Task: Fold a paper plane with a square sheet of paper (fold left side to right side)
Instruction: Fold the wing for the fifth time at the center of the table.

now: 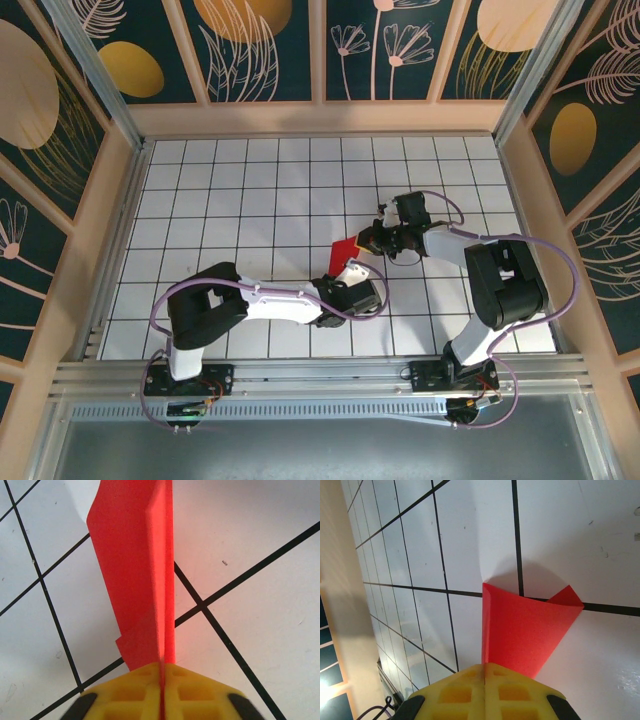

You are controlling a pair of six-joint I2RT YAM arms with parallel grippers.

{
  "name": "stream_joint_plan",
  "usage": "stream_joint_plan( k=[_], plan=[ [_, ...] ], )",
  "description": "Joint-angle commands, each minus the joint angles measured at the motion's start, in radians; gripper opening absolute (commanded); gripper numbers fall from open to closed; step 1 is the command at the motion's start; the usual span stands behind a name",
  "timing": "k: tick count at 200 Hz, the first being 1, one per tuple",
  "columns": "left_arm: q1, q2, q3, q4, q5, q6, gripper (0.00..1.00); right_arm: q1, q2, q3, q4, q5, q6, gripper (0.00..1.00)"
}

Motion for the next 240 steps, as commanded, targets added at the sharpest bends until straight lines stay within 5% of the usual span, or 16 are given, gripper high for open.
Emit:
stream_joint_plan(
  k=[1,87,167,240],
  plan=[
    [-0.005,-0.001,-0.019,0.01,-0.007,-0.015,0.04,-0.003,0.01,0.006,-0.002,0.026,-0.005,0.0],
    [-0.005,0.04,0.0,0.036,0.053,-0.026,0.01,-0.107,-0.148,-0.02,-0.105,0.19,-0.065,0.32],
    [0.001,0.065,0.046,0.025,0.093,-0.01,0.0,-0.289,-0.296,-0.082,-0.196,0.209,-0.159,0.37],
    [0.153,-0.112,-0.09,0.22,0.471,-0.097,0.0,-0.3,-0.348,-0.189,-0.083,0.105,-0.194,0.46]
  ],
)
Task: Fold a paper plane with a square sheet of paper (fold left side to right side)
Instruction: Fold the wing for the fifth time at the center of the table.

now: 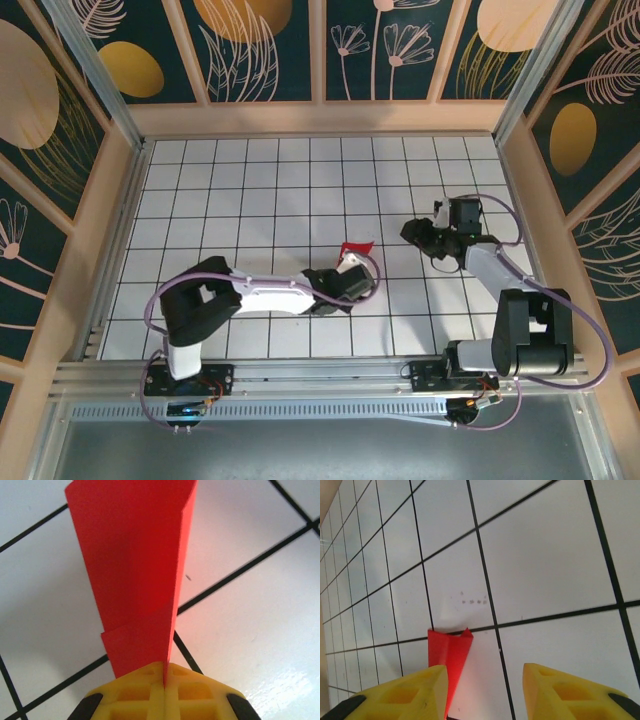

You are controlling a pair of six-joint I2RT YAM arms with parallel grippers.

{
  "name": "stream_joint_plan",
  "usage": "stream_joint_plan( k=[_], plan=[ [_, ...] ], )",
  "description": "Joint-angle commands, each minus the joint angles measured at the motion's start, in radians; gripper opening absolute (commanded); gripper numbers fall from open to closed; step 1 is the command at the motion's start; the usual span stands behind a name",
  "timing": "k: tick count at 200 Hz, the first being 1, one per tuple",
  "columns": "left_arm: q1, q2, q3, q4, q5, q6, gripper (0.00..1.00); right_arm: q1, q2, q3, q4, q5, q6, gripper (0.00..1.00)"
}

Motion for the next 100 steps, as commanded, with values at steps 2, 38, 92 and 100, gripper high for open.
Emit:
stream_joint_plan(
  k=[2,38,92,100],
  plan=[
    [0.054,-0.06,-0.05,0.102,0.193,-0.063,0.0,0.0,-0.026,-0.046,0.061,-0.054,-0.024,0.46],
    [0.124,-0.067,-0.099,0.203,0.377,-0.155,0.0,0.039,-0.026,-0.098,0.125,-0.078,-0.01,0.47],
    [0.21,-0.069,-0.225,0.414,0.559,-0.317,0.0,0.11,-0.01,-0.143,0.203,-0.085,0.019,0.47],
    [0.221,-0.074,-0.249,0.462,0.58,-0.346,0.0,0.124,-0.009,-0.152,0.222,-0.085,0.028,0.48]
  ],
)
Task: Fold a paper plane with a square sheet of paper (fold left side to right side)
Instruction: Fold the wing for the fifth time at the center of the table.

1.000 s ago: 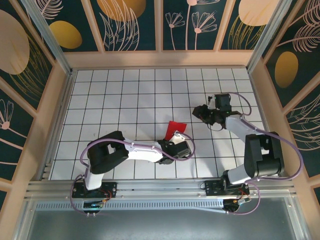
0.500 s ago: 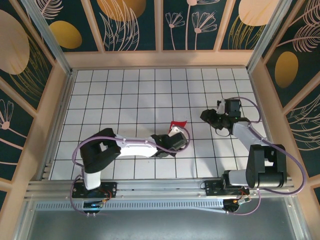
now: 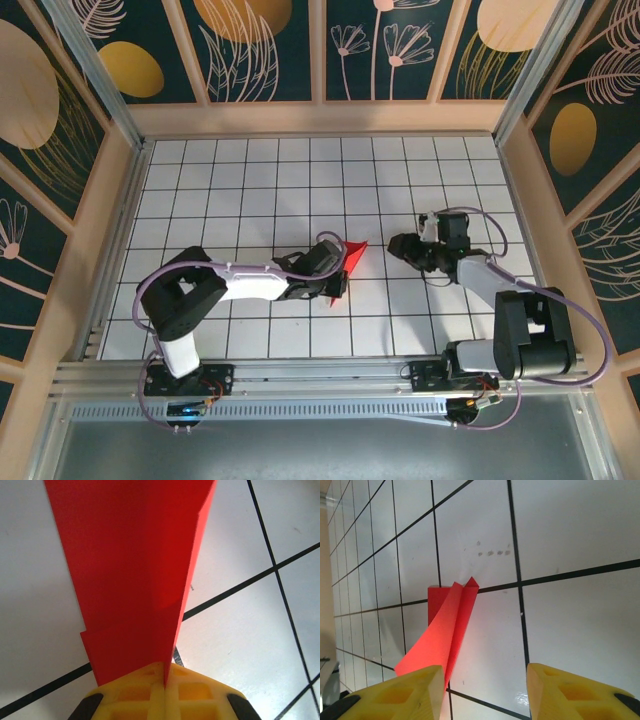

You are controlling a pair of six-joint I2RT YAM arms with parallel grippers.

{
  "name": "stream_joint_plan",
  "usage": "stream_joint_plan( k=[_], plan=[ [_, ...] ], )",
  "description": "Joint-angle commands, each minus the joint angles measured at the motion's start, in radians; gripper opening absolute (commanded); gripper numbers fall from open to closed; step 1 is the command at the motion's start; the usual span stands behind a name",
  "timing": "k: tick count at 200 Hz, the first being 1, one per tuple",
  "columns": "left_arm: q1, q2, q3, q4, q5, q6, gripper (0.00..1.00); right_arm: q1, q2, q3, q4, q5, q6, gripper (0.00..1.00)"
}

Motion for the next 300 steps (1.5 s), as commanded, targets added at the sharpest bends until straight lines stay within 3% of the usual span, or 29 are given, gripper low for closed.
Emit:
stream_joint_plan(
  k=[1,51,145,300],
  plan=[
    [0.033,-0.02,-0.062,0.168,0.125,-0.122,0.0,0.035,-0.006,-0.026,0.083,-0.021,0.021,0.48],
    [0.073,-0.02,-0.164,0.403,0.221,-0.254,0.0,0.124,0.037,-0.042,0.185,0.002,0.088,0.5],
    [0.105,0.044,-0.245,0.674,0.323,-0.434,0.0,0.271,0.164,0.007,0.301,0.079,0.169,0.48],
    [0.105,0.117,-0.242,0.767,0.358,-0.503,0.0,0.314,0.26,0.043,0.32,0.116,0.208,0.45]
  ],
)
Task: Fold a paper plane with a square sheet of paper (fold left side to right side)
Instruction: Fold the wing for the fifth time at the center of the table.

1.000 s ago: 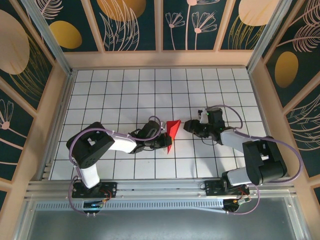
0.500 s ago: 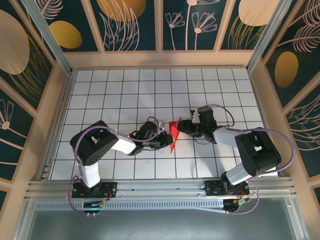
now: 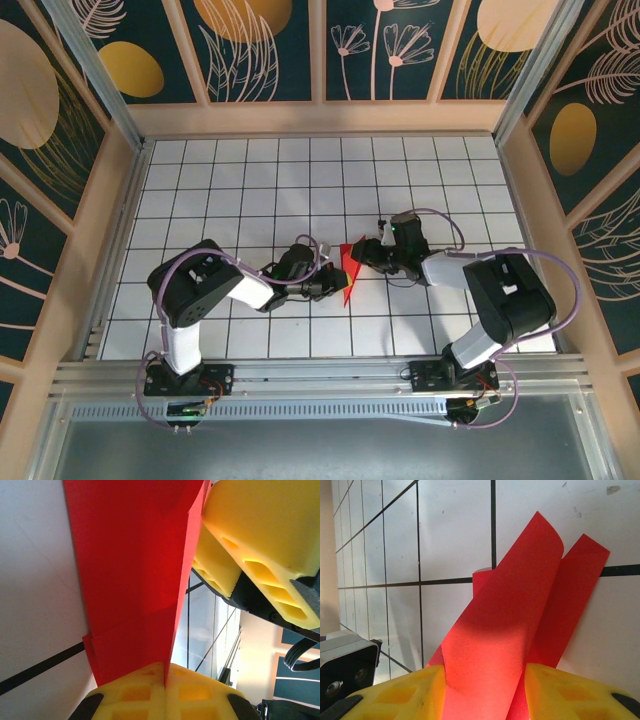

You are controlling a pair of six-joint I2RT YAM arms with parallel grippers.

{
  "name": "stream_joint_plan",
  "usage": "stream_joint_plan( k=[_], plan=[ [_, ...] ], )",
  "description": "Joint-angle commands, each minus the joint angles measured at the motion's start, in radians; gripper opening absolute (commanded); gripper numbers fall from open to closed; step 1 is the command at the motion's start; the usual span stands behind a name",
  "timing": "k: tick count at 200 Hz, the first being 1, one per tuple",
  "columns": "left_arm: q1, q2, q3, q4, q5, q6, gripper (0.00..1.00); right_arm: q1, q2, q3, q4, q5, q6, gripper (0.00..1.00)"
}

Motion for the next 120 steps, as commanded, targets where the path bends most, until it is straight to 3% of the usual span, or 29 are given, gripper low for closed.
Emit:
stream_joint_plan(
  k=[1,71,120],
  plan=[
    [0.006,0.019,-0.003,0.061,0.019,-0.022,0.0,0.012,0.018,0.024,0.007,0.027,0.011,0.45],
    [0.005,0.044,-0.001,0.082,0.028,-0.04,0.0,0.021,0.06,0.048,-0.067,0.064,0.006,0.44],
    [0.006,0.028,-0.016,0.082,0.014,-0.036,0.14,0.024,0.073,0.055,-0.103,0.083,-0.004,0.43]
  ],
)
